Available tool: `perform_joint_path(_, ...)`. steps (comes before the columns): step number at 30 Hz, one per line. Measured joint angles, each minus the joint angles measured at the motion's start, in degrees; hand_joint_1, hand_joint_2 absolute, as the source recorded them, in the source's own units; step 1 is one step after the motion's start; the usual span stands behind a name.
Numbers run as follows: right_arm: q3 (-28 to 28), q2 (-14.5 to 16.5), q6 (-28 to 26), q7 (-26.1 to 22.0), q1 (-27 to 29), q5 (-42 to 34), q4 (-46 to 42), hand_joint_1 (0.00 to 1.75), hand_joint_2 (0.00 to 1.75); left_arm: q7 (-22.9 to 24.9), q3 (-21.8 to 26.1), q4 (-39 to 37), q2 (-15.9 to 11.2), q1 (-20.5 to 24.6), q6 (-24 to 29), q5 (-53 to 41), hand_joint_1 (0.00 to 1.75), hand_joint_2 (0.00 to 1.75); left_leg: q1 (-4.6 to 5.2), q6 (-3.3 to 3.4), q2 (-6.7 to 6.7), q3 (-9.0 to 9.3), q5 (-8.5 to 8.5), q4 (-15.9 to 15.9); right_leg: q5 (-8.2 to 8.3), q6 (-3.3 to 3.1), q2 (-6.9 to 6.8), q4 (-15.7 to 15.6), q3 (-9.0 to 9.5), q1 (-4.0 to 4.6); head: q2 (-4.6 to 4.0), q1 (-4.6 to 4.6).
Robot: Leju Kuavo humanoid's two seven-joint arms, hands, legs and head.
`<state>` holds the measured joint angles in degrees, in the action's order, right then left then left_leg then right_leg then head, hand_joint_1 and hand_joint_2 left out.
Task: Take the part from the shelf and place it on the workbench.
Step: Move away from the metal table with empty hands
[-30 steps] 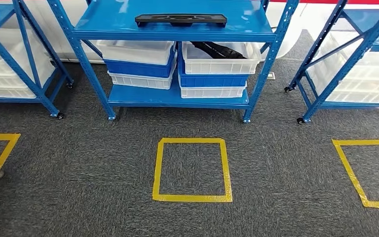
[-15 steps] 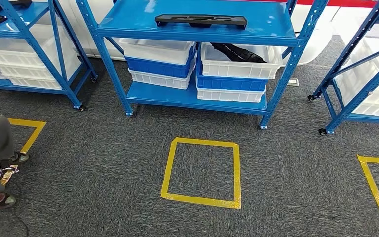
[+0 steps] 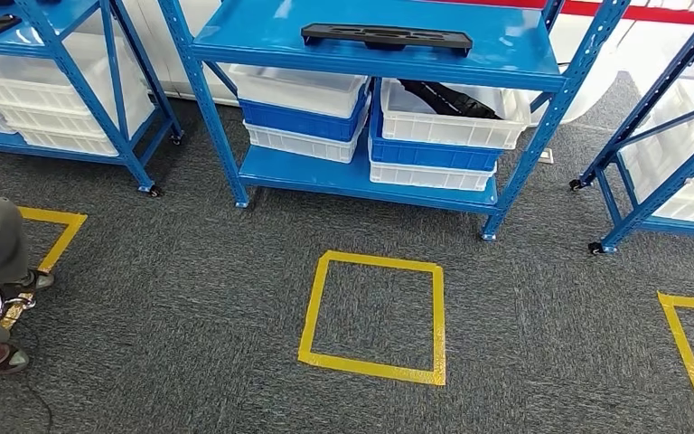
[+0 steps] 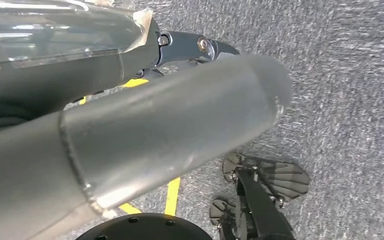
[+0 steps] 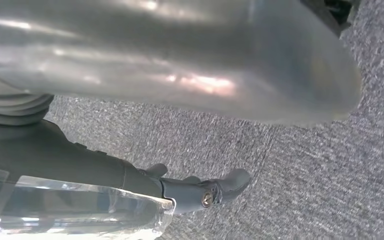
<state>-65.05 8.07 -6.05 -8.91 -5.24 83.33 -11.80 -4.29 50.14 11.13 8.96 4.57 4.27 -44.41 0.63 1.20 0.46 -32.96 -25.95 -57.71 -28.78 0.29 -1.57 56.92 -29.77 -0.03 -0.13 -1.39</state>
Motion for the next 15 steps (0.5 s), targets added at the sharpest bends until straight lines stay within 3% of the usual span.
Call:
perform_joint_path(3,0.3,0.0,0.0,0.0,0.0,0.1,0.0,0.00,0.00,-1.1,0.0,0.0,0.0,0.0,1.0,0.0,0.00,0.00,0.14,0.59,-0.01,-0.10,-0.25,-0.3,0.11,0.46,-0.02,-0.3,0.39,-0.42,0.00,-0.03)
perform_joint_path(8,0.7,0.1,0.0,0.1,0.0,0.1,0.0,0.00,0.00,-2.1,0.0,0.0,-0.2,0.0,3.2,0.0,0.00,0.00,-0.08,2.45,-0.34,0.24,-0.22,0.6,0.36,1.73,0.05,0.9,0.96,-0.56,0.00,-0.05)
perform_joint_path(10,0.7,0.0,0.0,0.1,-0.1,0.2,0.0,0.00,0.00,-2.2,0.0,0.0,-0.1,0.1,3.4,0.0,0.00,0.00,-0.44,2.97,-0.61,0.82,0.02,1.3,-1.91,1.46,0.59,4.7,-0.77,-0.62,0.00,0.10)
perform_joint_path(13,0.8,0.0,0.0,0.1,0.1,0.3,0.0,0.00,0.00,-2.3,0.0,0.0,-0.1,0.1,4.0,0.0,0.00,0.00,-0.62,3.04,-0.94,0.81,0.07,1.3,-6.47,1.36,1.24,15.2,-6.06,-0.92,0.00,0.21)
perform_joint_path(14,0.9,0.0,0.0,0.1,0.2,0.3,0.0,0.00,0.00,-2.3,0.1,0.0,-0.1,0.0,4.2,0.0,0.00,0.00,-0.72,2.87,-1.10,0.83,0.07,1.3,-6.80,1.69,1.29,16.6,-6.94,-1.07,0.00,0.20)
perform_joint_path(15,0.9,-0.1,0.0,0.1,0.3,0.4,0.0,0.00,0.00,-2.3,0.1,0.0,-0.1,0.0,4.4,0.0,0.00,0.00,-0.88,2.58,-1.27,0.91,0.04,1.2,-6.14,2.22,1.31,15.7,-6.75,-1.30,0.00,0.22)
